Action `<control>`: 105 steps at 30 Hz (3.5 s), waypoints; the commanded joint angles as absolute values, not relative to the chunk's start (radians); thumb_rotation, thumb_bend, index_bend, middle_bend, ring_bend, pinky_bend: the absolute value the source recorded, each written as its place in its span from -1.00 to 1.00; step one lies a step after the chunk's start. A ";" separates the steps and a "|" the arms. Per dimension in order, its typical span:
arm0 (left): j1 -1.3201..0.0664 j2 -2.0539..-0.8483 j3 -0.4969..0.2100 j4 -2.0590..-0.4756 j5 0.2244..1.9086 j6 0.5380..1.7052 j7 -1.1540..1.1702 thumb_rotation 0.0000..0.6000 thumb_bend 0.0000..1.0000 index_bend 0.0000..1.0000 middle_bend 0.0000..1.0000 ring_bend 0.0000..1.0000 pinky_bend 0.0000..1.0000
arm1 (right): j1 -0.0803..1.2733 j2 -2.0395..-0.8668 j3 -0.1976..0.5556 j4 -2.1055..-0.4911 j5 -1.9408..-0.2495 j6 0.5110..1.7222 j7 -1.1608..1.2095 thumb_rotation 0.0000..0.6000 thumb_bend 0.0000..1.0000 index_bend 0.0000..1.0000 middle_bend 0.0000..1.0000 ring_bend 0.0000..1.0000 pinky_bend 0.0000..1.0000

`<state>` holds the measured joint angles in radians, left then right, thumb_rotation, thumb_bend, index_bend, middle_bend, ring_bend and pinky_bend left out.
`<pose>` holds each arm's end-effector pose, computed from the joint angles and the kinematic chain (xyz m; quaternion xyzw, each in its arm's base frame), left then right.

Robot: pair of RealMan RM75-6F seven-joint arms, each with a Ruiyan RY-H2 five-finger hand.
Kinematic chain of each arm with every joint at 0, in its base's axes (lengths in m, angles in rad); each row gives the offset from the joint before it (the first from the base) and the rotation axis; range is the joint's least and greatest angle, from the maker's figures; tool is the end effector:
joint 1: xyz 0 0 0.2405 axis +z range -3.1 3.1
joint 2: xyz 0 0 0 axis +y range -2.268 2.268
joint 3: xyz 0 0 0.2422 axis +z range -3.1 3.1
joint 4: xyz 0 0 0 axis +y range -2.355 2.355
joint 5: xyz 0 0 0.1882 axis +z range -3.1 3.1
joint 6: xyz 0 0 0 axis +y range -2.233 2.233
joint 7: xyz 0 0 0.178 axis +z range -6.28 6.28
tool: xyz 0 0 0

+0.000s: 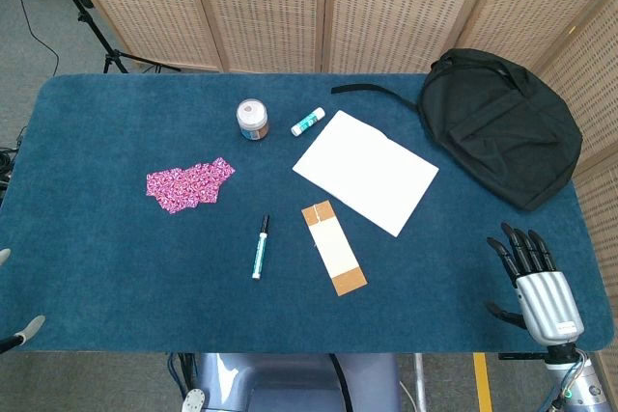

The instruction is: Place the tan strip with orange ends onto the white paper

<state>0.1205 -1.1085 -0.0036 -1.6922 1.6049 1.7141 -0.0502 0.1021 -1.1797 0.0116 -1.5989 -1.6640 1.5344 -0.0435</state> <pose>-0.2846 0.1435 0.1937 -0.5229 -0.4041 -0.4357 0.6111 -0.2571 -0.2066 0.1469 0.6406 -0.3432 0.4279 0.5373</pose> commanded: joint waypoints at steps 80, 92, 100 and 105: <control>0.041 -1.138 -0.052 -1.700 1.445 1.564 0.020 1.00 -1.00 -1.00 -1.00 -1.00 -1.00 | 0.977 -1.585 0.146 -1.431 -0.820 0.682 -0.318 1.00 1.00 -0.55 -0.51 -0.93 -0.86; 0.042 -1.135 -0.046 -1.702 1.451 1.566 0.012 1.00 -1.00 -1.00 -1.00 -1.00 -1.00 | 0.871 -1.395 0.049 -1.567 -1.058 0.713 -0.227 1.00 1.00 -0.51 -0.47 -0.93 -0.86; 0.041 -1.141 -0.039 -1.708 1.463 1.567 0.029 1.00 -1.00 -1.00 -1.00 -1.00 -1.00 | 0.822 -1.308 0.015 -1.595 -1.287 0.759 -0.119 1.00 1.00 -0.50 -0.48 -0.93 -0.86; 0.040 -1.145 -0.038 -1.707 1.464 1.566 0.037 1.00 -1.00 -1.00 -1.00 -1.00 -1.00 | 0.829 -1.317 -0.046 -1.454 -1.667 0.912 -0.031 1.00 -0.71 -0.50 -0.70 -0.99 -0.86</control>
<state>0.0404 -1.1444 -0.0381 -1.7069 1.4640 1.5675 0.0363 0.8314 -1.3219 0.0065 -1.5593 -1.3987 0.7887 -0.1009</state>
